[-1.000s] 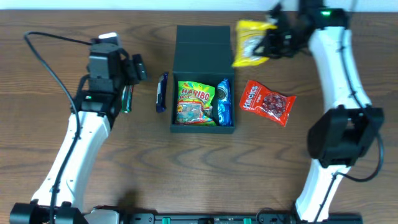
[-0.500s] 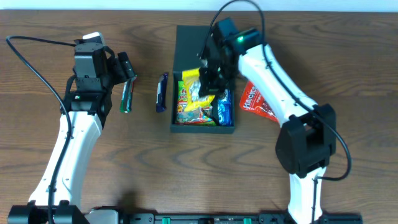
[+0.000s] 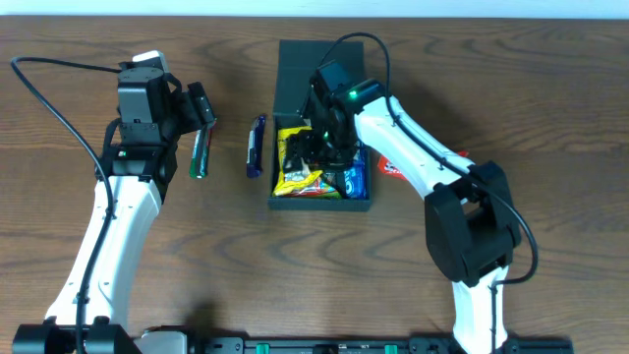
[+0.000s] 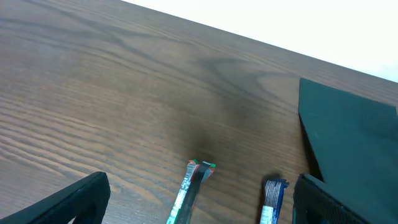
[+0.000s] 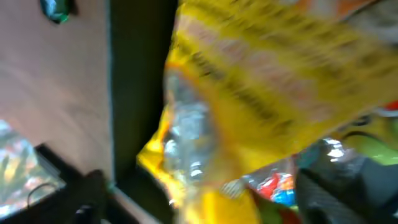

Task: Pack container
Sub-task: 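Lower the yellow Hacks bag into the box and release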

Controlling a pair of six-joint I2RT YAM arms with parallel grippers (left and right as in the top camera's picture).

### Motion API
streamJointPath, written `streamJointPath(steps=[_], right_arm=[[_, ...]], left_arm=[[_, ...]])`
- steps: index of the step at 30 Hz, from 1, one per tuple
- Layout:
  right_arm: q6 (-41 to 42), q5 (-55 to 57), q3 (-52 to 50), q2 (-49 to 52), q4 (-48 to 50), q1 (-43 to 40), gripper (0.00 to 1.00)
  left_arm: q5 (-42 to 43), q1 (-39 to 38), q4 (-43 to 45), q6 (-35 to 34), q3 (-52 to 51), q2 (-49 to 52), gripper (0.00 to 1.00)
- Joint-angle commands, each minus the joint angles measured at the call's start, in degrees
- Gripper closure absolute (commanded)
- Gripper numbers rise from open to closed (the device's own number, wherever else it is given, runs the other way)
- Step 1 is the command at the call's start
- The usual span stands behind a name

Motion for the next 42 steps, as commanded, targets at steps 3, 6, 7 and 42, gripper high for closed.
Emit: streamJointPath(steps=[3,6,7,42], right_arm=[[-4.44,-2.78,5.77,-2.34,-4.44,-1.14,0.01],[-6.78,-0.76,11.17,-4.7,-7.85,-2.73,0.05],[-7.5,-0.83,11.8,-5.14,-7.87,-2.95,0.29],[-17.11,-5.14,7.85,6.78,0.11,-2.6,0.98]], left_arm=[[0.04,0.2,0.17,1.03,1.11,-0.39,0.04],[0.04,0.2,0.17,1.03,1.11,-0.39,0.05],[0.04,0.2,0.15,1.03,1.11,-0.39,0.05],[0.04,0.2,0.15,1.03,1.11,-0.39,0.05]])
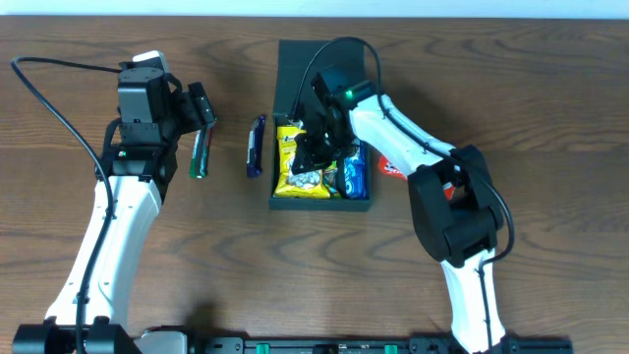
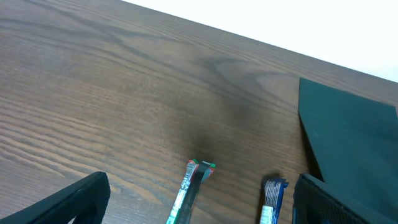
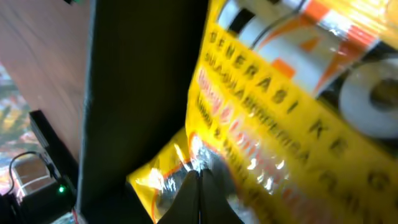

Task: Pack container
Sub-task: 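Lower the yellow Hacks bag into the box and release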

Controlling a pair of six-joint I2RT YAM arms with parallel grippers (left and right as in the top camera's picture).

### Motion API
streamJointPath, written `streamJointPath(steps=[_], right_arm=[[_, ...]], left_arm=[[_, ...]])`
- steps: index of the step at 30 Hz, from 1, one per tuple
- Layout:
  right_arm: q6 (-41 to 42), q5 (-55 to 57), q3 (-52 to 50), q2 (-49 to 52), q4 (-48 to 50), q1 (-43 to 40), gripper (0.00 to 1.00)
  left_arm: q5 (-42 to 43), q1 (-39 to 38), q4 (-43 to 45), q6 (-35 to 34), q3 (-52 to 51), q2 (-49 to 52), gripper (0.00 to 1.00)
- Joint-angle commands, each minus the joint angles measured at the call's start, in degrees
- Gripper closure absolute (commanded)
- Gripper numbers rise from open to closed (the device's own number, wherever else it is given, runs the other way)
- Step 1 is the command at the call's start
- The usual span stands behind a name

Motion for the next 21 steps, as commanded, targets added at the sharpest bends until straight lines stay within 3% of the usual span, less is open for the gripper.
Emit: streamJointPath(steps=[1,8,21], right_arm=[[-3.34,2.23,5.92,-1.64,-3.21,-1.01,0.99],[-6.82,13.94,7.02,-4.9,-6.84,-2.19,0.99],[-6.97,14.34,-7.04,-4.13,2.16,-0.46,0.99]], left_arm=[[0.02,0.2,0.17,1.03,1.11,-0.39,0.05],[0.02,0.2,0.15,1.01,1.11,-0.39,0.05],[0.02,0.2,-0.15,1.01,1.11,-0.39,0.05]])
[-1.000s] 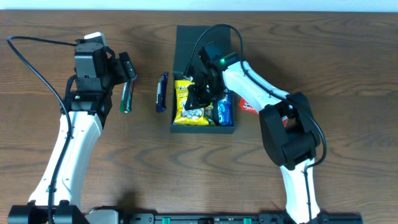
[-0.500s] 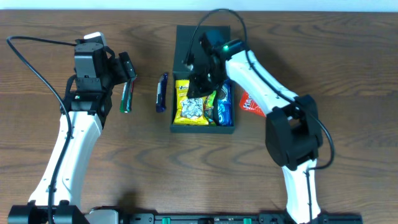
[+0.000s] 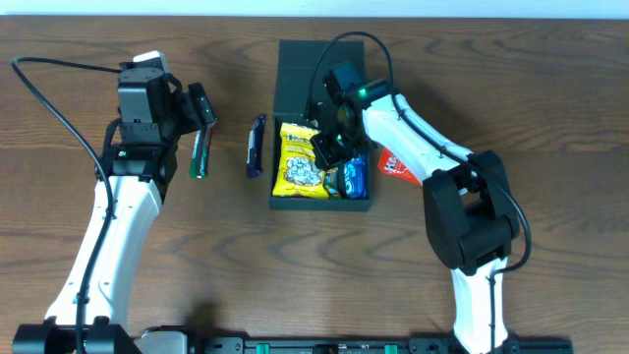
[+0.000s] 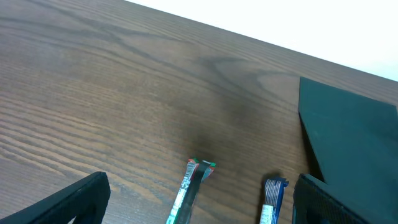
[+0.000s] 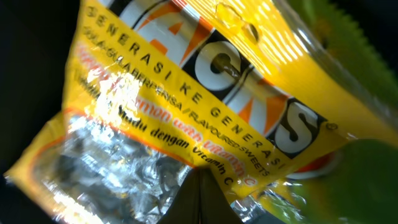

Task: Pack container
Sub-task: 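Lower the yellow Hacks bag into the box and release, then move the right gripper out to the red Hacks bag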

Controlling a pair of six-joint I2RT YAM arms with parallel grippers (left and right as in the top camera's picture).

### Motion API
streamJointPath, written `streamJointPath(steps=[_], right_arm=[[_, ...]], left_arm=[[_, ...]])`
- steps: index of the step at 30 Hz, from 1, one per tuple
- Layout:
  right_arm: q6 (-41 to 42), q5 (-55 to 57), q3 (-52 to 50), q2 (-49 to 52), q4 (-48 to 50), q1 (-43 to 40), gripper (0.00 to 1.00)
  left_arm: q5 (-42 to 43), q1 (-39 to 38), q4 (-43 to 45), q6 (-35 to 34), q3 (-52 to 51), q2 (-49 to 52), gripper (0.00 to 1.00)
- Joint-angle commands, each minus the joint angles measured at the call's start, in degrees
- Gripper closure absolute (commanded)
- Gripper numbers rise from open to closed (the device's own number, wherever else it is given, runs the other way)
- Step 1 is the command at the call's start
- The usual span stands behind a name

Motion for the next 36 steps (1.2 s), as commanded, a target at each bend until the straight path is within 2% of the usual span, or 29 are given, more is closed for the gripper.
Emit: streamJointPath(steps=[1,11,19,23,28,31,36], right_arm=[[-0.87,0.81,-1.31,0.31,0.07,0.92,0.98],[-2.12,-1.68,7.34,-0.24,-2.71,0.7,0.99],[-2.62,-0.02,7.48,0.35,-1.9,1.7,0.98],[0.55,0.0,10.34,-1.62,-4.96,0.79,0.99],[2.56,6.84,14.71,-8.61,-9.62,-7.67,0.99],[2.49,7.48,14.56,-11.17,-13.38,-18.45,0.98],[-0.57,7.45,8.13,-11.02,-14.58,-29.79,0.98]], left_arm=[[0.02,0.2,0.02,1.01,1.11,-0.39,0.05],[0.02,0.2,0.02,1.01,1.11,-0.39,0.04],[0.04,0.2,-0.09,1.03,1.11,-0.39,0.05],[0.04,0.2,-0.09,1.03,1.11,-0.39,0.04],[0.04,0.2,-0.07,1.03,1.11,-0.39,0.05],[0.04,0.2,-0.31,1.03,1.11,-0.39,0.05],[0.04,0.2,-0.66,1.03,1.11,-0.39,0.05]])
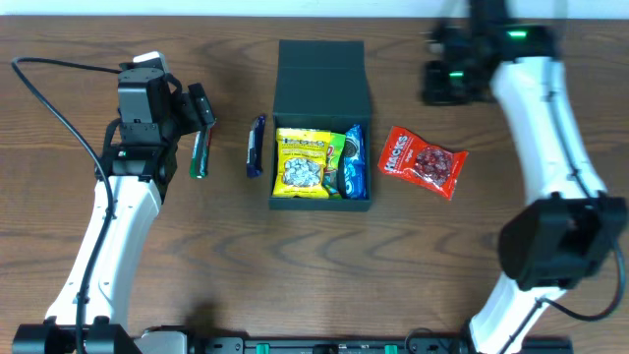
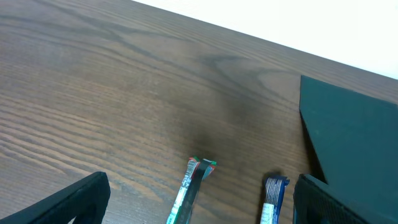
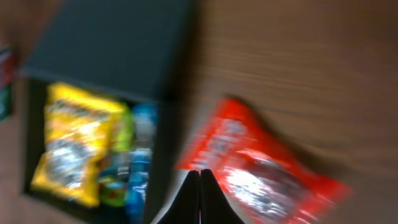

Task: Pack container
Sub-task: 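Move the right gripper out to the red Hacks bag, then grasp the red Hacks bag with the right gripper and lift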

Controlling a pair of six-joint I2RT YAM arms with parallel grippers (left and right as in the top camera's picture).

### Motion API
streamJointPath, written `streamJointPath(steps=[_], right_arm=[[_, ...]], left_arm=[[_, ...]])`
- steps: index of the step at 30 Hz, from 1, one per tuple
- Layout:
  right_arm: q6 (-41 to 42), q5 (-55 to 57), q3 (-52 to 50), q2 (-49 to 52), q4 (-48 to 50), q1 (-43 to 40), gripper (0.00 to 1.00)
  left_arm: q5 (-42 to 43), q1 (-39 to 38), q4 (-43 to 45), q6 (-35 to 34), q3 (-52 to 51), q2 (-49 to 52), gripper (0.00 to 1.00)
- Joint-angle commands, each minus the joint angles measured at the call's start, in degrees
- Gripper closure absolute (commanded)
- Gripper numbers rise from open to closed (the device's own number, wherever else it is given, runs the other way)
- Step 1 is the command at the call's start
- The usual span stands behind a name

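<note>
The black box [image 1: 321, 202] stands mid-table with its lid [image 1: 321, 69] folded back. Inside lie a yellow sweets bag [image 1: 302, 162] and, beside it, a blue packet [image 1: 354, 167]. A red packet [image 1: 423, 162] lies on the table to the right of the box. My right gripper [image 1: 439, 84] hangs high at the back right, shut and empty; its blurred wrist view looks down on the box [image 3: 161, 168], the yellow bag [image 3: 74, 137] and the red packet [image 3: 261, 168]. My left gripper [image 1: 201, 106] stands open above a green bar [image 2: 189, 196], with a blue bar [image 2: 272, 199] next to it.
The green bar [image 1: 200, 155] and the blue bar [image 1: 256, 146] lie side by side on the wood to the left of the box. The table's far edge [image 2: 249, 43] runs close behind them. The lid [image 2: 348, 137] shows at the right of the left wrist view.
My right gripper was down in the box with its shut tips against the yellow bag. Now it is out of the box, high at the back right. The left arm has not moved.
My right gripper was open in the box around the crumpled yellow bag. Then it was shut at the bag's edge, then shut against the bag, which lay flatter. Now the bag lies flat in the box and the gripper is clear of it. The left arm stayed put throughout.
</note>
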Motion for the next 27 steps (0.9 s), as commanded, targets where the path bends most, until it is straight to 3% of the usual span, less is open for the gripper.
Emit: streamJointPath(steps=[1,3,4,6,11,20,25,27], right_arm=[[-2.99,0.7,-5.79,1.11,0.63,-4.39,0.96],[-5.9,-0.63,-9.09,1.11,2.16,-7.56,0.67],[-8.7,-2.95,-11.74,1.11,3.02,-9.46,0.24],[-10.82,-6.08,-15.8,1.11,4.55,-11.52,0.1],[-9.51,-10.01,-25.73,1.14,10.8,-13.35,0.08],[-2.95,-10.43,-34.58,1.14,21.75,-12.83,0.09],[-1.73,-10.45,-37.07,1.14,24.94,-11.93,0.21],[-1.07,-10.45,-37.88,1.14,26.12,-11.52,0.34]], left_arm=[[0.02,0.22,-0.17,1.01,1.11,-0.39,0.05],[0.02,0.22,-0.15,1.03,1.11,-0.39,0.05],[0.02,0.22,-0.17,1.03,1.11,-0.39,0.04],[0.02,0.22,-0.17,1.03,1.11,-0.39,0.05],[0.02,0.22,-0.17,1.01,1.11,-0.39,0.05],[0.04,0.22,-0.2,1.01,1.11,-0.39,0.05],[0.04,0.22,-0.22,1.01,1.11,-0.39,0.05],[0.04,0.22,-0.22,1.01,1.11,-0.39,0.05]])
